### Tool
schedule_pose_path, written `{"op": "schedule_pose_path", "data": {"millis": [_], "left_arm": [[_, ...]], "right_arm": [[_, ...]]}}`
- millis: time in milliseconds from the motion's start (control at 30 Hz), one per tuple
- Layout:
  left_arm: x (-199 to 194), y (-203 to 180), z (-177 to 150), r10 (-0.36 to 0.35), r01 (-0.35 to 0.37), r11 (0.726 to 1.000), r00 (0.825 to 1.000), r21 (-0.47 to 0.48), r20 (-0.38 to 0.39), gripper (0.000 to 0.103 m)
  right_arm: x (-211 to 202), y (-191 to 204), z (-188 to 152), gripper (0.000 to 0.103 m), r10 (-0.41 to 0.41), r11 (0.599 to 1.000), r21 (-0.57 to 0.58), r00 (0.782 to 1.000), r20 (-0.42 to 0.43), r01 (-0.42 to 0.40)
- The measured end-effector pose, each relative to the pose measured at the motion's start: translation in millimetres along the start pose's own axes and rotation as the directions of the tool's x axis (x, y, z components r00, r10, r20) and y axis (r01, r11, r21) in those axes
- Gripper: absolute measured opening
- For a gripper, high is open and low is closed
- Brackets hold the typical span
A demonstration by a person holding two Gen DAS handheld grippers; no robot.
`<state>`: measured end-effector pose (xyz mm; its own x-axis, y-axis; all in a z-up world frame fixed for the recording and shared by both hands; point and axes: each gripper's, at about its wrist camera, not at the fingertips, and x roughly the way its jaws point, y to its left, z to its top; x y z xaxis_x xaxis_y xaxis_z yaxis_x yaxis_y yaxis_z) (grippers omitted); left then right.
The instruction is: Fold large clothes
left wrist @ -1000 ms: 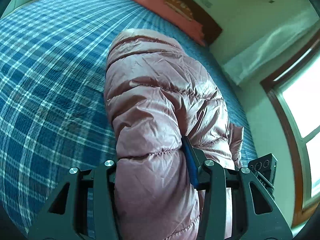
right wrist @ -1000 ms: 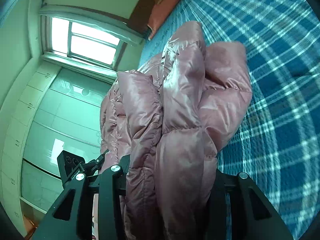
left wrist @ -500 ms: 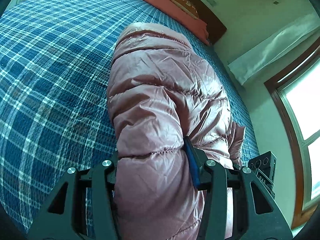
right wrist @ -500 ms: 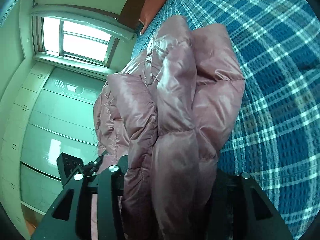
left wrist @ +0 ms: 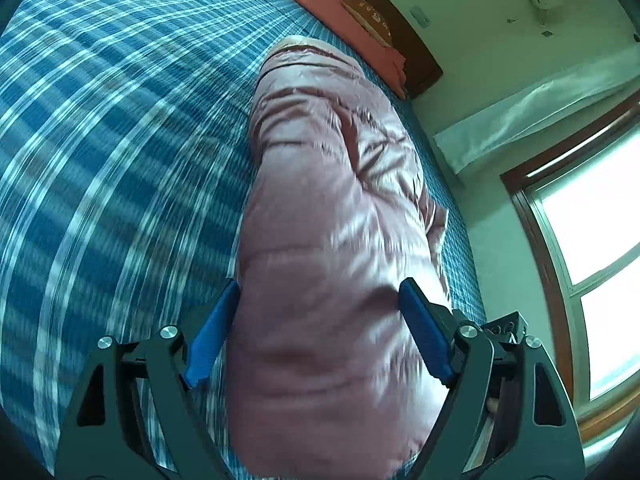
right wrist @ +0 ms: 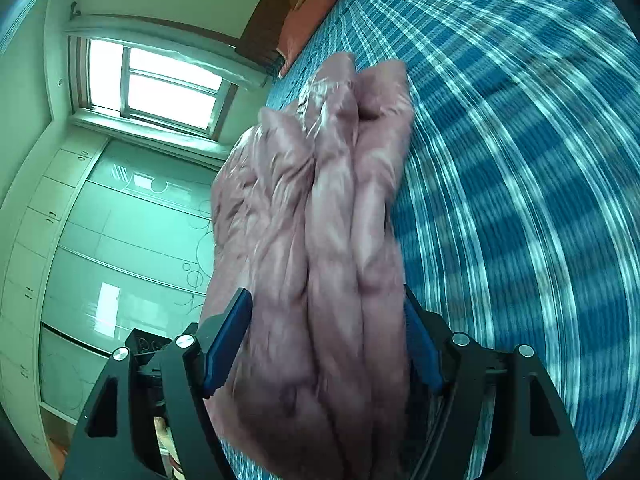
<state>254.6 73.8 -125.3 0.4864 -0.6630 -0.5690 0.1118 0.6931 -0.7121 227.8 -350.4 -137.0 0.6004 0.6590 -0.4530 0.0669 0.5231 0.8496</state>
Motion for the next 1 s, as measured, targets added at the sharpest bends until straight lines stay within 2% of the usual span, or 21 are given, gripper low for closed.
{"op": "schedule_pose_path", "data": {"millis": [167,233,300,367,400,467,700,1000], "left_arm": [[-2.8,-0.8,-18.6,0.016,-0.016,0.999,1.000,0.031,0.003,0.085],[-3.1,-0.6,-22.8,0.006,-0.006,0.999,1.000,0.034,-0.003,0.082],[-6.0,-4.5,-26.0,0.015,-0.015,0.999,1.000,0.047,0.001,0.066],[-10.8,-8.6,-28.3,0.014,-0.014,0.998,1.000,0.063,0.003,0.053],[-13.0,-9.8,-29.5,0.016,-0.016,0.997,1.000,0.070,0.005,0.048],[-14.1,-8.6,-33.1,0.023,-0.024,0.997,1.000,0.077,0.004,0.045],[-11.2,-5.7,-41.8,0.063,-0.066,0.992,0.998,0.108,0.029,0.044],[-11.2,-8.6,-41.3,0.084,-0.088,0.990,0.996,0.115,0.037,0.045]], "right_arm": [[-0.3,-2.1,-25.8,0.076,-0.023,1.000,-0.012,1.000,-0.018,0.023],[2.5,-2.7,-30.5,0.076,-0.021,1.000,-0.008,1.000,-0.021,0.021],[4.3,-2.2,-33.1,0.068,-0.013,1.000,0.005,1.000,-0.024,0.013],[5.6,-1.1,-34.2,0.042,-0.010,1.000,0.013,0.999,-0.032,0.010],[3.8,0.8,-33.2,0.040,-0.008,1.000,0.004,0.999,-0.035,0.008],[1.7,6.6,-34.1,0.035,-0.021,1.000,-0.021,0.999,-0.035,0.020],[3.7,-7.0,-39.6,0.034,-0.016,1.000,-0.005,0.999,-0.034,0.016],[-3.8,-22.9,-50.8,0.034,-0.008,1.000,0.009,1.000,-0.012,0.008]]}}
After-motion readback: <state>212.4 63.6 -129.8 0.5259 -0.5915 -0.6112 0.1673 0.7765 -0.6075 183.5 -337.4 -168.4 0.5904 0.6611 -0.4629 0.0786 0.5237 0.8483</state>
